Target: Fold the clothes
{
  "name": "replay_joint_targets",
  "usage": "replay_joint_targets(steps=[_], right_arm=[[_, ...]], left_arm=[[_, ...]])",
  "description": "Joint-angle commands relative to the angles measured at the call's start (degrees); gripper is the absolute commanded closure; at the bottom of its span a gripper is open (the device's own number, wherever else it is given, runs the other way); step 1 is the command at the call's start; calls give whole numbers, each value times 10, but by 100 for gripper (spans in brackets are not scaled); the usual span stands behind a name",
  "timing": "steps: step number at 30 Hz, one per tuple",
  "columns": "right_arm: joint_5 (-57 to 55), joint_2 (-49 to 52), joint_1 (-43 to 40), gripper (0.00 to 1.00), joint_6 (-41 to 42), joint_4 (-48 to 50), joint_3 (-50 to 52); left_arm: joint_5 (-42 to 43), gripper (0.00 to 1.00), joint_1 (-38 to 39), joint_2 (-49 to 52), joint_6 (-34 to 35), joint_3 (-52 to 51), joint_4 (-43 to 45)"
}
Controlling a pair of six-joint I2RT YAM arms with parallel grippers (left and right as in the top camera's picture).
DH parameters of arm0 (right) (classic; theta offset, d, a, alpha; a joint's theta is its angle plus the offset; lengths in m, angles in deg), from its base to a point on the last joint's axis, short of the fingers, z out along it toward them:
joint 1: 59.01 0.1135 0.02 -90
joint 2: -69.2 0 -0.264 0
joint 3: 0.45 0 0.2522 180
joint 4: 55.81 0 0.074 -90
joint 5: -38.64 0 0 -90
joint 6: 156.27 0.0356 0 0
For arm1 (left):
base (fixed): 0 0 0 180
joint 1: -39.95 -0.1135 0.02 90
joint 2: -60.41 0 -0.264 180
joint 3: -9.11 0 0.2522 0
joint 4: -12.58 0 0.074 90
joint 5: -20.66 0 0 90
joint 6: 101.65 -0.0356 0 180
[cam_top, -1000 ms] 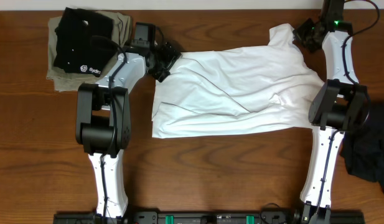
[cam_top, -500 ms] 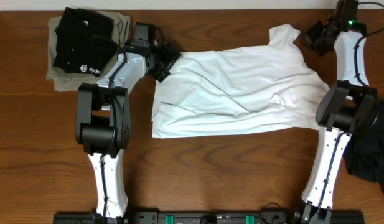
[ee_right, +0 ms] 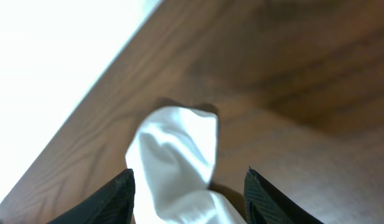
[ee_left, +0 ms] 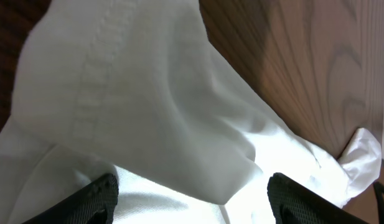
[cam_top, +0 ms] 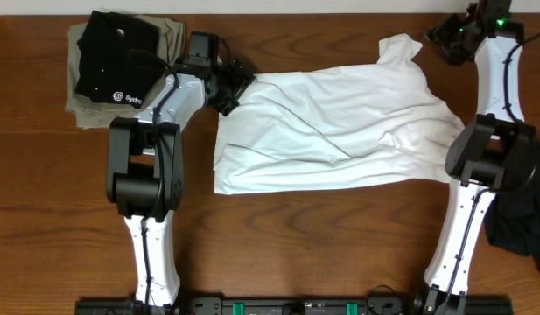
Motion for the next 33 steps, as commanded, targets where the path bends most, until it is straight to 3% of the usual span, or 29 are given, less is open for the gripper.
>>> replay_joint_targets(steps=[1, 3, 7, 11, 15, 20, 27, 33], right_arm=[[-11, -1, 33, 46, -26, 25, 3], [-16, 4, 50, 54, -35, 47, 3], [-35, 17, 75, 86, -30, 78, 3], [-67, 31, 84, 95, -10, 82, 3], [-76, 40, 81, 92, -8, 77, 3], [-112, 43, 73, 74, -9, 46, 3], [-121, 43, 65, 66, -24, 40, 3], [-151, 43, 65, 67, -23, 2, 3]], left_arm=[[-5, 20, -2, 0, -5, 3, -10], [-5, 21, -2, 0, -5, 3, -12], [-5, 20, -2, 0, -5, 3, -26], [-5, 20, -2, 0, -5, 3, -31], [-5, 21, -2, 0, -6, 3, -32], [-5, 20, -2, 0, -6, 3, -31], [-5, 20, -2, 0, -6, 3, -32], [-5, 20, -2, 0, -5, 3, -32]])
